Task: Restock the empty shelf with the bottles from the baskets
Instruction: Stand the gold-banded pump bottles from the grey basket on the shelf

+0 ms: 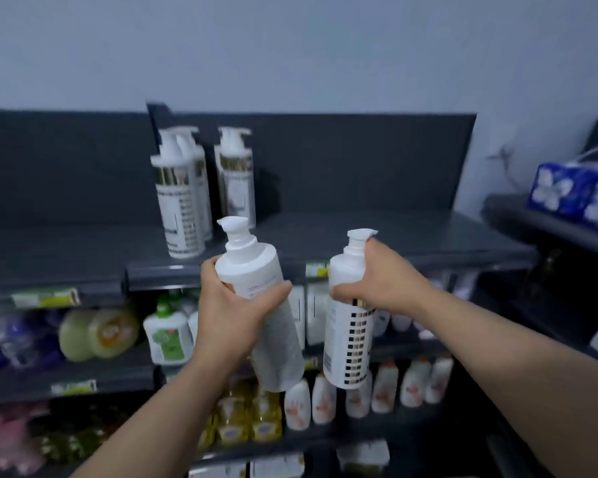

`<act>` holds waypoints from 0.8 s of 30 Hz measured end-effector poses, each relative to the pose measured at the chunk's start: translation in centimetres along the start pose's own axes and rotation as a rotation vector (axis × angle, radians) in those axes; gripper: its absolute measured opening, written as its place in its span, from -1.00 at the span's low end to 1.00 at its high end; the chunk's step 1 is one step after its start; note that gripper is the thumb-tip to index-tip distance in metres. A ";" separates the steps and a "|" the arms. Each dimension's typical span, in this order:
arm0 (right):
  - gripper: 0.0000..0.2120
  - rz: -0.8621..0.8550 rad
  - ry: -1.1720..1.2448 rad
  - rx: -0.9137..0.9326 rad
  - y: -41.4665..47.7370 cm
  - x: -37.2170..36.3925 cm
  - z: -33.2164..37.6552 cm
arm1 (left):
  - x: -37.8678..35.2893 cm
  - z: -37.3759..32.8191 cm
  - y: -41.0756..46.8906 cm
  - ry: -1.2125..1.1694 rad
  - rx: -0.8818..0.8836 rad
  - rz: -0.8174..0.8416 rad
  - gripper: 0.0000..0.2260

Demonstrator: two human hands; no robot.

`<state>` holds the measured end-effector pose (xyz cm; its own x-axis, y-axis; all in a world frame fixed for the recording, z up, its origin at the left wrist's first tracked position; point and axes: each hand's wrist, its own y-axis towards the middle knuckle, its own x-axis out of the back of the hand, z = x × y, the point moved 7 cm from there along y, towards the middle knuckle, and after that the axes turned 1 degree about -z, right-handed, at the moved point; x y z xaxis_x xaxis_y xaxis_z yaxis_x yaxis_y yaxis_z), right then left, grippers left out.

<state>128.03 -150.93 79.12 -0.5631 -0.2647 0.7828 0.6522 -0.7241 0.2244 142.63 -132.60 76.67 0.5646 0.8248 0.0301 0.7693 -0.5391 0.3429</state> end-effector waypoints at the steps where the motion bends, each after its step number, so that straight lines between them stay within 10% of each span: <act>1: -0.46 -0.006 -0.006 0.013 0.5 1.6 1.5 | 0.2 -1.8 0.6 -0.032 -0.009 0.002 -0.35; 14: -0.32 -0.091 0.033 0.107 9.5 9.1 9.9 | -0.5 -9.0 14.9 -0.041 0.153 0.230 -0.35; 19: -0.41 -0.113 0.019 0.074 13.8 9.1 9.8 | -1.6 -8.8 20.4 0.065 0.108 0.166 -0.86; 24: -0.32 -0.148 0.027 0.023 18.5 8.3 9.4 | -2.4 -5.6 25.8 0.156 0.159 0.066 -0.45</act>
<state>140.15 -160.54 95.25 -0.6670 -0.1731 0.7246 0.5724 -0.7416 0.3498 159.47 -147.53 90.72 0.5718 0.7963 0.1971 0.7764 -0.6029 0.1834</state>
